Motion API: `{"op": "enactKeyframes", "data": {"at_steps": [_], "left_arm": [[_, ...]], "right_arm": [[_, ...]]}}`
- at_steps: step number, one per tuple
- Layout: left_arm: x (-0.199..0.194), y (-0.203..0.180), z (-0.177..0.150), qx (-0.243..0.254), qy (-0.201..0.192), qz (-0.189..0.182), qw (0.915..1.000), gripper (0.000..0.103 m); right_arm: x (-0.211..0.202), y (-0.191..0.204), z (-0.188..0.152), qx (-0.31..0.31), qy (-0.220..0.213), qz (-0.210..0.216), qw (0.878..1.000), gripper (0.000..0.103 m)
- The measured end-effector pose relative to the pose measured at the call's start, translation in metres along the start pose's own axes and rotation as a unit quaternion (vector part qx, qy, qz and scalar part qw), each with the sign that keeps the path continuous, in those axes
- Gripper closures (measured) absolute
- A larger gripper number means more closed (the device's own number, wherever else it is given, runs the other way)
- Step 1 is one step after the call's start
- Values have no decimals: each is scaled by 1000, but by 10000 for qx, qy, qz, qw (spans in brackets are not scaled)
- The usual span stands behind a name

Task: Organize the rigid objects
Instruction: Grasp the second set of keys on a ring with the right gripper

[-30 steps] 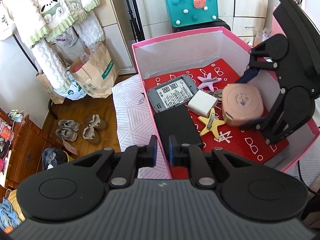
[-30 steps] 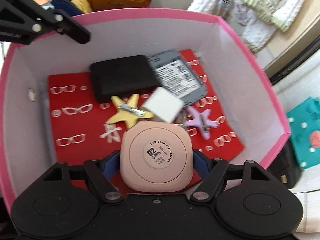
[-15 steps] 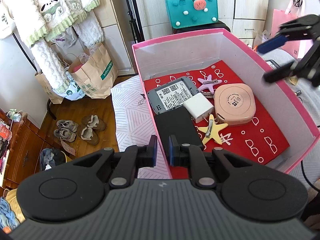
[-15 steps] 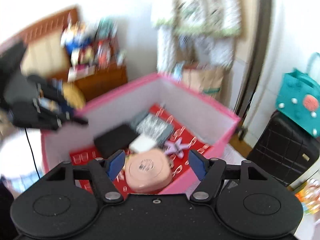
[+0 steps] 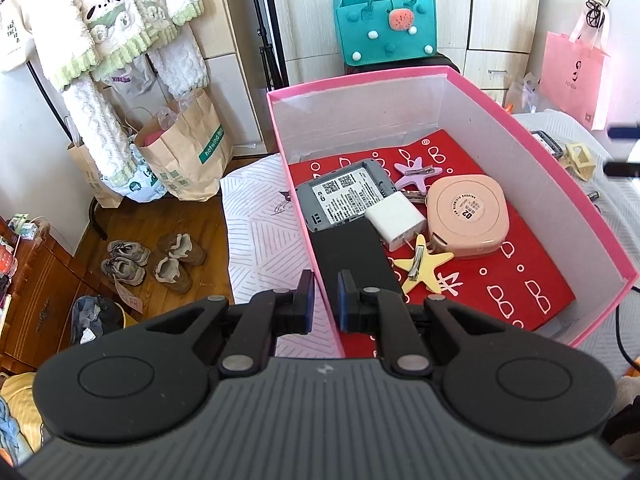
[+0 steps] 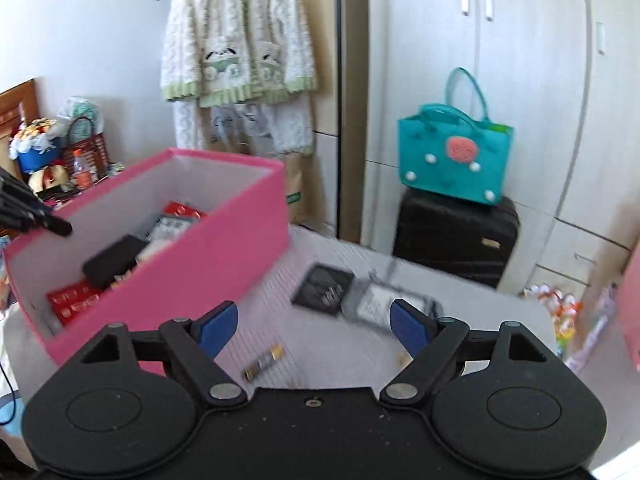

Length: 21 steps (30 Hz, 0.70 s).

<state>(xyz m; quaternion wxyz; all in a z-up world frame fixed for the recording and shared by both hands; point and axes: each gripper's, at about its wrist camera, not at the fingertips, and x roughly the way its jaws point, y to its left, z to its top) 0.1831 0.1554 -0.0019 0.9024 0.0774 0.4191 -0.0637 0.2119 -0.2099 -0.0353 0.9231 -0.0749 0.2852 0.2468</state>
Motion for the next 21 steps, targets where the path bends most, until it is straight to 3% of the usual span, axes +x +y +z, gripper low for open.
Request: {"op": "enactKeyframes", "data": {"at_steps": [7,9,14,19,21], "left_arm": [[0,4,-3,-81,-67,-41,9999,92],[0,4,-3,-80,-75,-41,9999,92],[-1,5,-3,-108,-79,-71,9999,92],[-1,5,-3,-94,-80,-60,9999,92],[-1,5,-3,-98,-81,-60,9999,92]], "right_arm": [[4,-7,-58,1049,101,-176,9943,21],[2,-9,-72,1228,68,-236,9921,32],[5,-8,-85,1240,-130,-567,9906,44],[17,-11,-83,1243,100,-747,9894,51],[22,-13,-83,1372,171,-772,9874,60]]}}
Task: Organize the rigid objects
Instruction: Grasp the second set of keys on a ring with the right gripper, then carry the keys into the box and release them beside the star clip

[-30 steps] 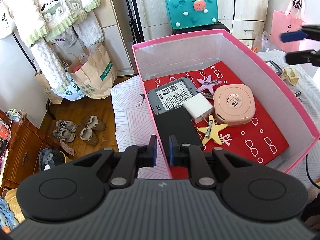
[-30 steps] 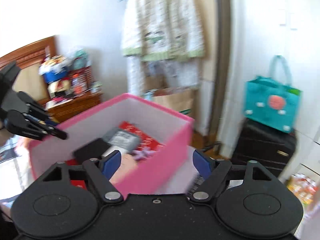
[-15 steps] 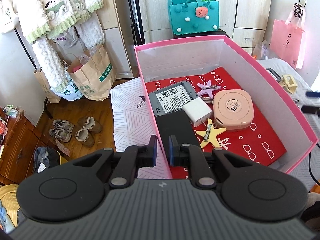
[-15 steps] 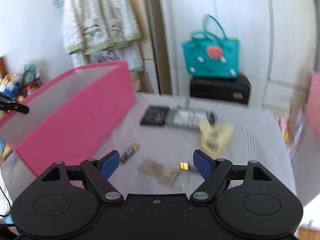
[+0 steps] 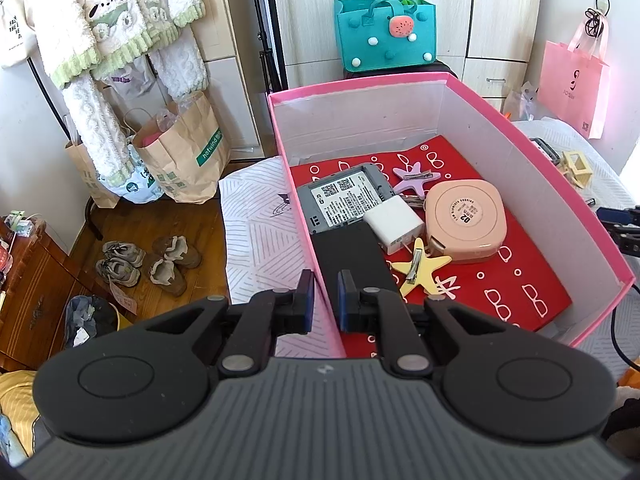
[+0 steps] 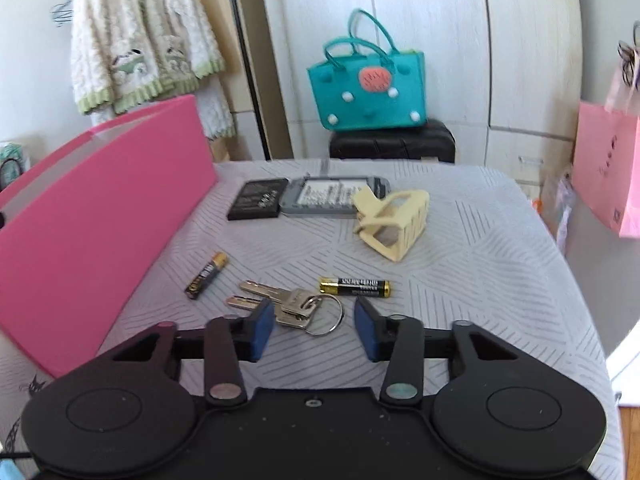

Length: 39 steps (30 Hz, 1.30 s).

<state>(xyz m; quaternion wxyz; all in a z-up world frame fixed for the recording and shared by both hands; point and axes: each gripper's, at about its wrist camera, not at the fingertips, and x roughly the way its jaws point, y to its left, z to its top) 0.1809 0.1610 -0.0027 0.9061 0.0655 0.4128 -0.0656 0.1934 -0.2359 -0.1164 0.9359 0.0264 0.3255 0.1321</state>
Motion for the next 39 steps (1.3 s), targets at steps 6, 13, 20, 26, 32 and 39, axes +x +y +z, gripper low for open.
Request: {"op": "enactKeyframes", "data": {"at_steps": [6,13,20,26,32,39], "left_arm": [[0,0,0,9,0,-5,10000,92],[0,0,0,8,-2,-1,10000,92],[0,-1,-1,87,36,-13,10000,92],[0,-4,-1,275,122,5,9995,92],[-3,-8,-3,432,166,30,9989,92],[-5,-11,0,672,305,53,9973,92]], "right_arm": [[1,5,-1,4,24,131,9999,87],[0,2,0,298,87,429,9986,97],[-1,-5,13,819,404,1165,9890,97],[-7,2,39,986,582,1771,9775,97],[-14,19,73,861,627,2219,9692,97],[-29,42,121,390,488,2456,9674,97]]}}
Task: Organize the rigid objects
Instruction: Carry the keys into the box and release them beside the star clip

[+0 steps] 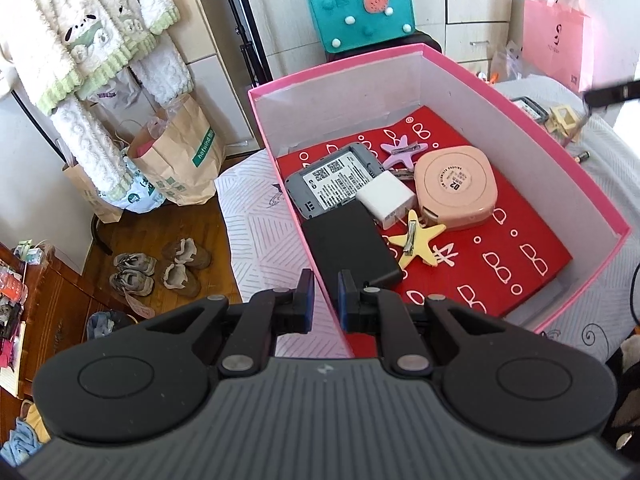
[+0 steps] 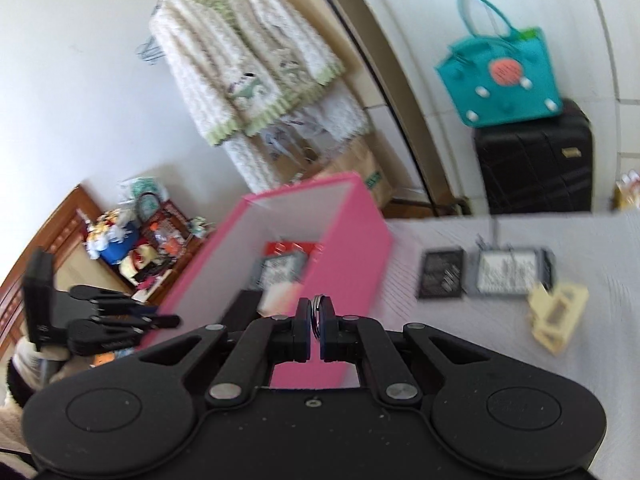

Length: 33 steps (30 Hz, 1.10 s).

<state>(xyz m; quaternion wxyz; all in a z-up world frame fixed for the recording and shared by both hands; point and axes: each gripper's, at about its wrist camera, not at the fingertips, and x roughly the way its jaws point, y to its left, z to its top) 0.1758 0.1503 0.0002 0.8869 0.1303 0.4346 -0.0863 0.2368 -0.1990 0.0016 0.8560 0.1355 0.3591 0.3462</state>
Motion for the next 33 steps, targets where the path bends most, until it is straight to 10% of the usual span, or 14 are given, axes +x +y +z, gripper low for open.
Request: {"op": "enactKeyframes", "data": {"at_steps": [18,33], "left_arm": [[-1,-9,6,412,239,146,9988,92],[-1,-9,6,388,235,143,9989,92]], "right_arm": [[71,89,18,-999,1011,1136,9833,97],[90,95,-10,-1950,1130,118,9742,93]]}}
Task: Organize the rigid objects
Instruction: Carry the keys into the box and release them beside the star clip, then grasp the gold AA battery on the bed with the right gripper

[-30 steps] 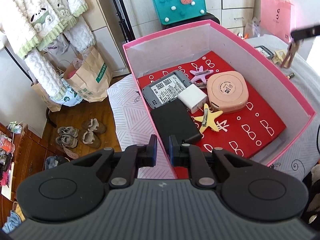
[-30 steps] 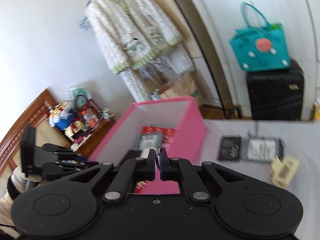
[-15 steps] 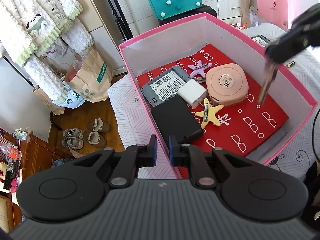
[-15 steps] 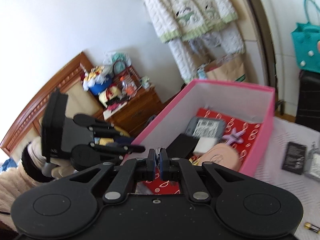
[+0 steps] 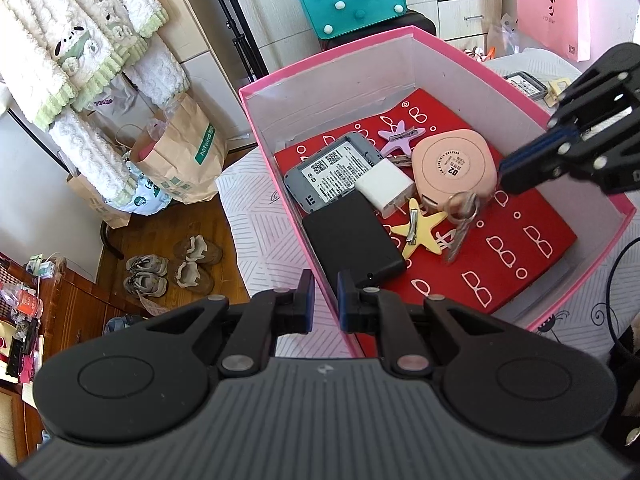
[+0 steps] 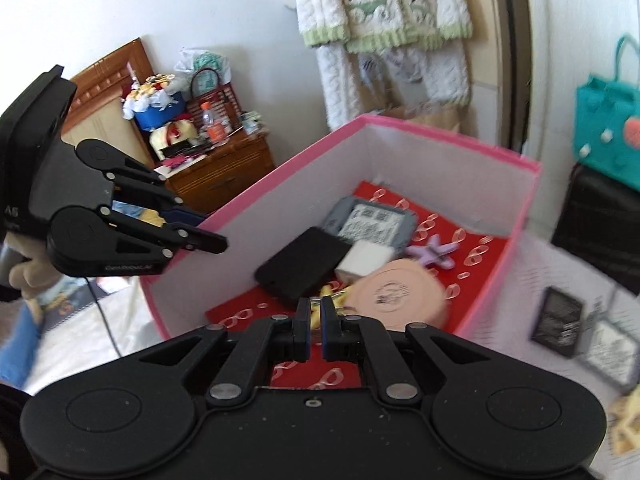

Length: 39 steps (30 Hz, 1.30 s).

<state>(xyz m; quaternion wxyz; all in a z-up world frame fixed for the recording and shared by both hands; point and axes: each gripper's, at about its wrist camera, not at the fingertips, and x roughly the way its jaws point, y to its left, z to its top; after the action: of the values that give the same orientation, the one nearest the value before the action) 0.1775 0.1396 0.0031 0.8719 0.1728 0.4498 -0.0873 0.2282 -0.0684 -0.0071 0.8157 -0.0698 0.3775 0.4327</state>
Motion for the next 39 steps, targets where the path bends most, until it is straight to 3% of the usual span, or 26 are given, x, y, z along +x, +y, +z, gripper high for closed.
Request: {"op": "enactKeyframes", "data": {"at_steps": [4,11,20,28,33,39], "left_arm": [[0,0,0,-12,-3,2,10000,92],[-1,1,0,-56,-4,10,10000,92],[-1,1,2,-181,14,41,9998,92],[1,-2,4,-208,78,112,9997,92],[1,-1,5,-258,102,119,9995,92],[1,-3,5,-242,117,138,9995,91]], "right_arm": [[-23,-9,-5,105,-241,-122,9996,93],[-72,-42,-26,595,-722,-695,9932,92],[-103,-95,-65,1222,-754,-1699,9750,89],[-92,-129,-107,1609,-440,-2335,9579,78],[-76,-145,-131,1999,-269,-2248,9533,72],[-62,-146,-139,1996,-183,-2238,9538,58]]}}
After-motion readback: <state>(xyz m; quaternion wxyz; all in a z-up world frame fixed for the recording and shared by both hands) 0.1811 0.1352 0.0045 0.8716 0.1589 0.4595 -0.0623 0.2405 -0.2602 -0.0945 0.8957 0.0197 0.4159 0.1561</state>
